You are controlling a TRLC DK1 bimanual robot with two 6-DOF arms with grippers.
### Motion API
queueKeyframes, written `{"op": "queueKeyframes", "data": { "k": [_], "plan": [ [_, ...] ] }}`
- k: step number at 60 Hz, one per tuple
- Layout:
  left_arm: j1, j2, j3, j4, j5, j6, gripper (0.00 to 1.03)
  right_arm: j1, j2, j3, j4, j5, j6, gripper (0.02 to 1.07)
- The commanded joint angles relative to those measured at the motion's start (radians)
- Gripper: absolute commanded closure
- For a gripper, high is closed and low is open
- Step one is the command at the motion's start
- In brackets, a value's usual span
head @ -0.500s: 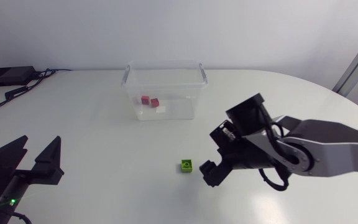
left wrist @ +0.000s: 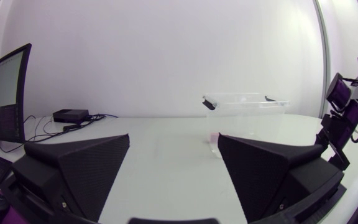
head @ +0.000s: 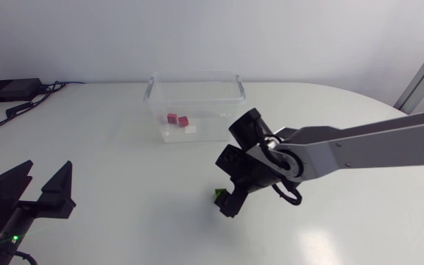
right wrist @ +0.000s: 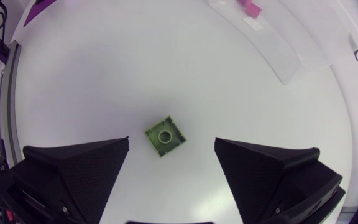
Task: Place the duplo bricks in the container
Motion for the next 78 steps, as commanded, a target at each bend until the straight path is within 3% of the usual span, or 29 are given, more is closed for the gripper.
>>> {"op": "queueKeyframes", "data": {
  "k": [1, 26, 39, 48, 57, 61, 78],
  "plan": [
    [-0.007, -0.011, -0.019, 0.009, -0.005, 0.003, 0.04, 0.013, 0.062, 0.05, -0.035, -0.02, -0.062, 0.07],
    [-0.009, -0.011, -0.019, 0.009, -0.005, 0.003, 0.04, 0.011, 0.148, 0.142, -0.156, -0.047, -0.15, 0.07],
    [-0.007, -0.011, -0.019, 0.009, -0.005, 0.003, 0.04, 0.01, 0.198, 0.183, -0.162, -0.047, -0.148, 0.29],
    [-0.007, -0.011, -0.019, 0.009, -0.005, 0.003, 0.04, 0.01, 0.212, 0.194, -0.179, -0.052, -0.15, 0.34],
    [-0.007, -0.011, -0.019, 0.009, -0.005, 0.003, 0.04, 0.011, 0.244, 0.203, -0.213, -0.121, -0.168, 0.8],
    [-0.007, -0.011, -0.019, 0.009, -0.005, 0.003, 0.04, 0.01, 0.25, 0.209, -0.241, -0.13, -0.168, 0.89],
    [-0.007, -0.011, -0.019, 0.009, -0.005, 0.003, 0.04, -0.053, 0.088, 0.173, -0.213, -0.119, -0.087, 0.92]
  ]
}}
